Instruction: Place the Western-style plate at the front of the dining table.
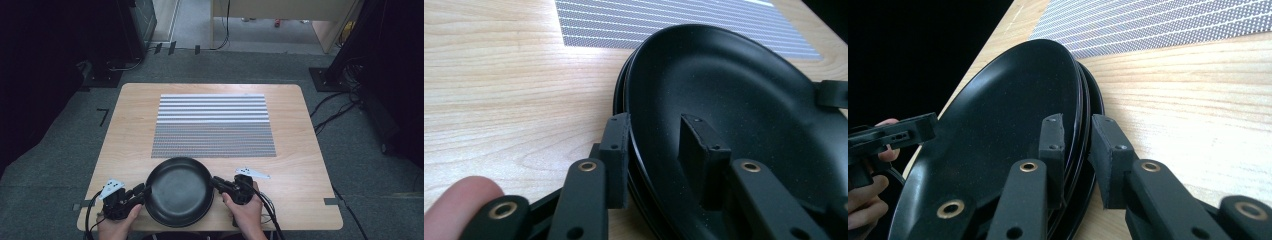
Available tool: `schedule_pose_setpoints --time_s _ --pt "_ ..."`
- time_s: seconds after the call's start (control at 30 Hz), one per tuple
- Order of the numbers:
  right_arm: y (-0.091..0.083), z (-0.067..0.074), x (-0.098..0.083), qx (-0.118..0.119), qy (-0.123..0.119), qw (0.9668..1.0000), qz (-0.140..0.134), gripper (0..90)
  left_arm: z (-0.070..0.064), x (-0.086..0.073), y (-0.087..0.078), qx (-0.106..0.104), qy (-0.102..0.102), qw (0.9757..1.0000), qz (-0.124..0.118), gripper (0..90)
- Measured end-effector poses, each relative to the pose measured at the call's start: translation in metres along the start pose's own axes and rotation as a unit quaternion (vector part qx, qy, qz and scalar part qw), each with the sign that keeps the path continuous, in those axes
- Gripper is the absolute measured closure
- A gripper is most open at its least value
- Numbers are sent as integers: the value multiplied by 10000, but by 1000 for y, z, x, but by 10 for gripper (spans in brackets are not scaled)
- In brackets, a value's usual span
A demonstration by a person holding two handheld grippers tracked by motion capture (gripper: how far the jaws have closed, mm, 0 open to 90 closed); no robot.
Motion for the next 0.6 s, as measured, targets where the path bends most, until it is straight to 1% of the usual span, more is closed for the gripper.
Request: schedule_pose_setpoints --time_s 0.07,0.13,0.2,0.3,0.33,0.47,0.5,0.53,0.57,0.6 --pt "-2 1 -2 24 16 10000 29 765 1 0 -1 -5 -24 10000 6 681" --pt "-3 3 -4 44 24 10000 52 772 0 -1 -1 8 -3 10000 15 702" --pt "-2 4 -6 10 16 10000 69 765 0 -1 -1 50 1 10000 10 710" --pt "-1 4 -7 1 64 10000 64 759 0 -1 0 75 2 10000 5 721" --pt "0 3 -6 16 130 9999 83 760 0 -1 0 62 -20 10000 6 720" --pt "-2 3 -6 36 236 9997 84 772 0 -1 1 -19 -110 9999 12 719" --pt "-3 3 -5 28 217 9997 70 779 0 -1 1 -19 -110 9999 12 719" --pt "-4 3 -4 23 219 9997 49 792 -1 -1 2 -70 -104 9999 46 718" --pt "-5 3 -3 19 256 9997 24 802 -2 -1 3 -89 -101 9999 53 717" --pt "-6 2 -1 51 359 9993 -5 807 -2 -2 3 -109 -96 9999 62 716"
Point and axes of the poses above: each handheld gripper's, and its own axes: y roughly forward along the jaws, x roughly out of its top, z roughly to its left, the point moved 5 cm from there along y, roughly forward along the jaws, and after that the axes turned 5 degrees about -y, right-handed, at the moved point
